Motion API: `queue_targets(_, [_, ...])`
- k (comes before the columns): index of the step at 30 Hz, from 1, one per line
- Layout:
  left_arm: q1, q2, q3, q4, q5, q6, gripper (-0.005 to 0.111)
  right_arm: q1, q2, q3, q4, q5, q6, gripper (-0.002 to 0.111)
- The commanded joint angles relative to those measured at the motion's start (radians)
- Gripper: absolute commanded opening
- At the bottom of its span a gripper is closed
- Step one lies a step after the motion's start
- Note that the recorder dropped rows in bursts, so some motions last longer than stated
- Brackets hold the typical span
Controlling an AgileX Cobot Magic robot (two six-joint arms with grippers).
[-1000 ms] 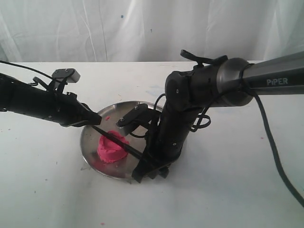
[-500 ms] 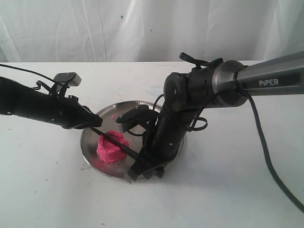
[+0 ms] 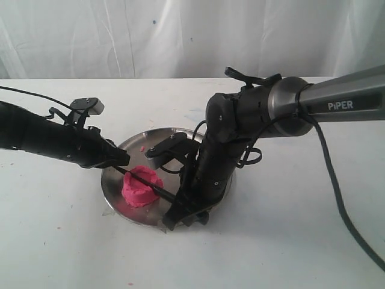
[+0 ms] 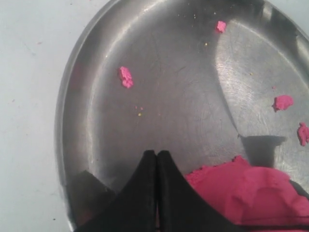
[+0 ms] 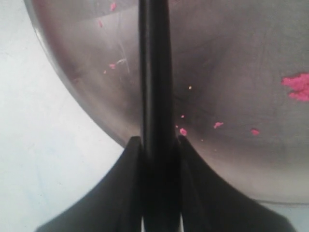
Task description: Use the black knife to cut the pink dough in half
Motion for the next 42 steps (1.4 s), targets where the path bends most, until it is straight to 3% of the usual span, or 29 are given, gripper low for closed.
queue_targets(1, [-0.004, 0.036, 0.019, 0.045, 0.004, 0.001, 0.0, -0.001, 0.017, 0.013, -0.099, -0.075, -0.007, 0.0])
queue_targets(17, [-0.004, 0.068, 0.019, 0.045, 0.027, 0.001, 0.0, -0.001, 0.017, -0.046, -0.231, -0.224, -0.007, 0.0])
queue_targets(30, [-0.004, 0.068, 0.019, 0.045, 0.039, 0.001, 0.0, -0.001, 0.019, -0.046, -0.317, -0.018, -0.007, 0.0])
queue_targets(39, [-0.004, 0.068, 0.019, 0.045, 0.052, 0.001, 0.0, -0.001, 0.019, -0.046, -0.355, -0.074, -0.007, 0.0])
queue_targets(42, [-0.004, 0.068, 0.019, 0.045, 0.052, 0.001, 0.0, -0.001, 0.019, -0.046, -0.355, -0.08, -0.007, 0.006])
